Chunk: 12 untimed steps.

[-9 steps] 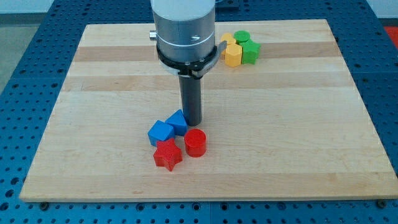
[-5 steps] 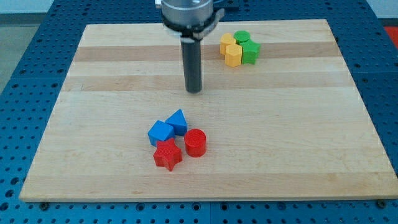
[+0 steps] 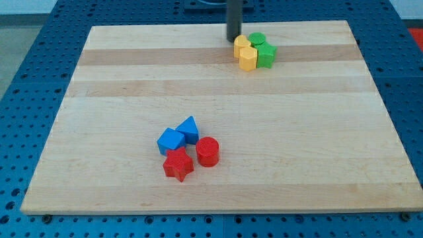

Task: Separate the green circle from the green star

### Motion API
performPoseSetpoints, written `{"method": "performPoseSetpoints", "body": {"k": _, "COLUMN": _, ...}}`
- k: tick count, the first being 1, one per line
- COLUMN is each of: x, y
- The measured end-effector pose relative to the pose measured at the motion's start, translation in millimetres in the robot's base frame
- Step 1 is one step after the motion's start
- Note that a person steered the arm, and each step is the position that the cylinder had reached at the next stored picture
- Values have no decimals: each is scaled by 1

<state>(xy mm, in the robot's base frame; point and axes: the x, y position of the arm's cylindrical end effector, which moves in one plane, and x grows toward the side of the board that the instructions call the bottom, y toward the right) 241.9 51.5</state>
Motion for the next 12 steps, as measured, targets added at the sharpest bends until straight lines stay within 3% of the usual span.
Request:
{"method": "performPoseSetpoints", "body": {"k": 2, "x": 5, "y": 37}}
{"method": "performPoseSetpoints", "body": {"k": 6, "x": 79, "y": 52}}
{"method": "performPoseSetpoints", "body": {"k": 11, "x": 114, "y": 11}}
{"method": "performPoseSetpoints", "body": {"k": 12, "x": 120, "y": 25}}
